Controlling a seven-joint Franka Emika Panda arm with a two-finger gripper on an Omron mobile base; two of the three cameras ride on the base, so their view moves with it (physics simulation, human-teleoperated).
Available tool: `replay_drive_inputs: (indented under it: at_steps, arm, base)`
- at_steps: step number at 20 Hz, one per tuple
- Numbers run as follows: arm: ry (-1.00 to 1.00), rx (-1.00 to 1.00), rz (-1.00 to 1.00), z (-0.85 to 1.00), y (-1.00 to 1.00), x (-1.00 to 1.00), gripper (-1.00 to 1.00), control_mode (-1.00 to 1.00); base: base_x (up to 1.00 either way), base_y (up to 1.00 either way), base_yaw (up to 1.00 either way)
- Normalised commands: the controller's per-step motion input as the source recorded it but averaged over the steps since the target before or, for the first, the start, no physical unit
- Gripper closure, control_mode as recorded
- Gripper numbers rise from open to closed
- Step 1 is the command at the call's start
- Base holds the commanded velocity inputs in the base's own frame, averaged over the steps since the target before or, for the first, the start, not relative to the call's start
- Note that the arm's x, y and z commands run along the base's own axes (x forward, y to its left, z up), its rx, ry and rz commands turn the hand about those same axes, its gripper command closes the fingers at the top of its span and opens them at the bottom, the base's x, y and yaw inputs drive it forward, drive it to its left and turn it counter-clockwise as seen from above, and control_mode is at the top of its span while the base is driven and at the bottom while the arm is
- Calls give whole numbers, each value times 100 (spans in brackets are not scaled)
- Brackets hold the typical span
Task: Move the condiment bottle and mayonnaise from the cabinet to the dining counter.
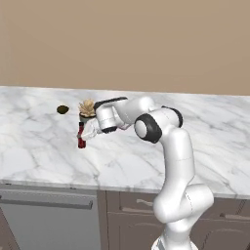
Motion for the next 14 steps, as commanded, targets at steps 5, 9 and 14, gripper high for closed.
replay_drive_inputs:
  at_steps: [5, 9, 14]
  arm:
    - [-18, 0, 0, -26, 0, -21, 100, -100]
    - [-20, 0, 0, -34, 0, -20, 100, -100]
    - [-17, 0, 0, -37, 0, -26, 100, -100]
  base:
    - [0, 0, 0]
    - [0, 0, 0]
    - [0, 0, 0]
